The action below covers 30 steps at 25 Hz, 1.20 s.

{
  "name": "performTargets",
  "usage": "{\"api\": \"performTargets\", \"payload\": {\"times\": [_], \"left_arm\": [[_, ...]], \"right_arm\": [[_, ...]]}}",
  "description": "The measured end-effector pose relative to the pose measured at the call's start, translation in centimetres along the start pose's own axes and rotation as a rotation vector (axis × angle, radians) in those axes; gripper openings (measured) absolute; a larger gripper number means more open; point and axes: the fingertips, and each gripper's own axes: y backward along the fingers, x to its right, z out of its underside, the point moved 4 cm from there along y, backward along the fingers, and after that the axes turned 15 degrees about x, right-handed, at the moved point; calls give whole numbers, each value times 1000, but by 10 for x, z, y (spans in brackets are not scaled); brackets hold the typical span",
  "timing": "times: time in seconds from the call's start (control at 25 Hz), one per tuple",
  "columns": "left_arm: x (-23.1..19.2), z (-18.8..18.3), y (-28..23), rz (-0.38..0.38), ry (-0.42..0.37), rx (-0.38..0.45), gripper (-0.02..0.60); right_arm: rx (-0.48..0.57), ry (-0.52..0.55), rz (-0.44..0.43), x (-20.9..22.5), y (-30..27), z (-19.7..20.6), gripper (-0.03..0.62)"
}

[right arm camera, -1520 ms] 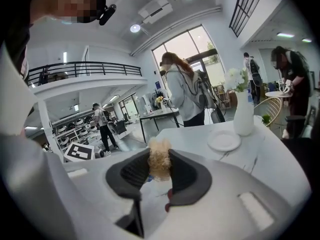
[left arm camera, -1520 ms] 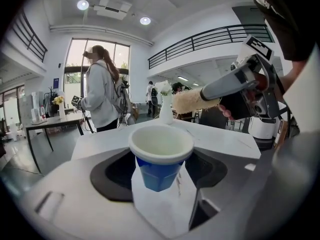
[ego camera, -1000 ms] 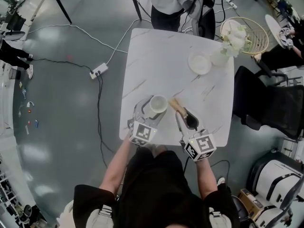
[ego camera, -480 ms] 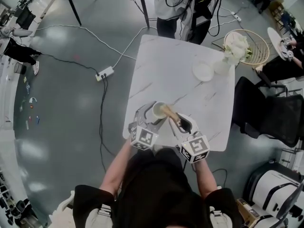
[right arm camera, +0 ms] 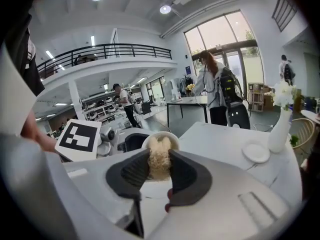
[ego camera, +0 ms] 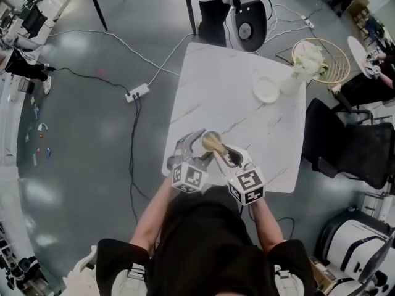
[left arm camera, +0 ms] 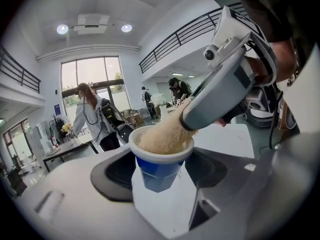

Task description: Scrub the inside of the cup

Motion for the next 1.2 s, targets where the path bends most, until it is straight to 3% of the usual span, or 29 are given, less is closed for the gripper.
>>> {"api": "performTargets", "payload": {"times": [0.32,0.76,1.2], "left_arm": [[14,4,4,42,-53,-32,318],[28,5,8,93,-191,-19,314],[26,7,14,86,-208,-22,314]], "right_arm": [[-107,-29,31,4,-3,13,104],[-183,-58,9,-2,-3,22,104],[-208,-54,-24,-14,-4,22,104]]}}
